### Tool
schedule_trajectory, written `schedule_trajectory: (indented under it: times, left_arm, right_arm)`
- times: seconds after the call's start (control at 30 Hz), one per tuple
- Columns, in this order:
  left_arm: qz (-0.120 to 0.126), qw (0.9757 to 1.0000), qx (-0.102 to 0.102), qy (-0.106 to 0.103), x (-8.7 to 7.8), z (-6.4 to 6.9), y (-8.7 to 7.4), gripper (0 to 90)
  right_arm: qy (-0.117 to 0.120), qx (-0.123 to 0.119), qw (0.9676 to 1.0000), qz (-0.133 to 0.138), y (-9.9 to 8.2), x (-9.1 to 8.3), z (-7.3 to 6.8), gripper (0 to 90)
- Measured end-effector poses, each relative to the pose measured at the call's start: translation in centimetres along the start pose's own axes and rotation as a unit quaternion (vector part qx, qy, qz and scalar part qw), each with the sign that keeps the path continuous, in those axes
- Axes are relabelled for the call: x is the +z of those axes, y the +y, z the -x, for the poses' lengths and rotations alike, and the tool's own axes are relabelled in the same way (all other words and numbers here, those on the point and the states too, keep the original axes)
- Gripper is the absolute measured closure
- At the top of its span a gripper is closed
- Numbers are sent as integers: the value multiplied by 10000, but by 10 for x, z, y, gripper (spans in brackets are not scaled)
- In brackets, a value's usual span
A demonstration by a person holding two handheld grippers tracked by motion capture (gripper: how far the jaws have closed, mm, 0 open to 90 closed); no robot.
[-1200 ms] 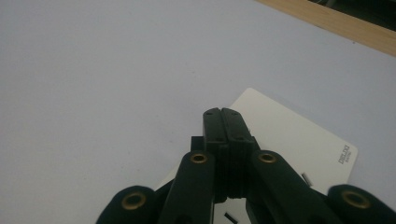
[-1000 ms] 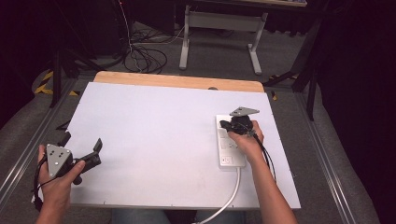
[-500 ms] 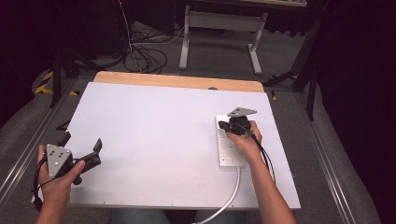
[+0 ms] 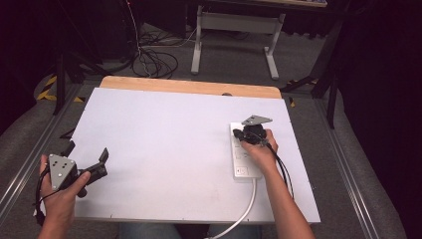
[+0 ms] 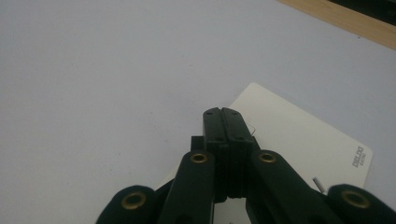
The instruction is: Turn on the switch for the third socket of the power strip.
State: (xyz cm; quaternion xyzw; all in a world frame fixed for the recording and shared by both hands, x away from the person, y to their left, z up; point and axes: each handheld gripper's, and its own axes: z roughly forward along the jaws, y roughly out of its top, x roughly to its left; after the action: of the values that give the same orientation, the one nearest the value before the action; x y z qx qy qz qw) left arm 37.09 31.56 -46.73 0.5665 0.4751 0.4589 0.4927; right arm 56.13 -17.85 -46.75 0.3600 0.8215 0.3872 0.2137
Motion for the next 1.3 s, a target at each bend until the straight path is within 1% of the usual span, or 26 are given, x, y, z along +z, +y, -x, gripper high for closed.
schedule_trajectory:
  times: [0.13, 0.3, 0.73, 0.9, 1.0, 1.3]
  left_arm:
    - [-2, 10000, -12, 14, -1, -1, 0, 19]
    - [-7, 10000, -7, 18, -1, 0, 0, 18]
    - [2, 10000, -16, 19, -1, -1, 0, 16]
    - [-3, 10000, -27, 8, -1, -1, 0, 16]
    - [-13, 10000, -25, 3, -1, -1, 0, 15]
    - [-27, 10000, -14, -26, 0, 0, 0, 15]
  right_arm:
    - [-37, 0, 10000, -3, 0, 1, 0, 900]
    - [-28, 81, 10000, 29, -1, 1, 2, 900]
    - [-52, 158, 9998, 80, -3, 1, 3, 900]
    - [-43, 123, 9999, 70, -5, 2, 2, 900]
    - [-19, 168, 9998, 71, -6, 2, 2, 900]
    - [-64, 117, 9999, 76, -6, 1, 0, 900]
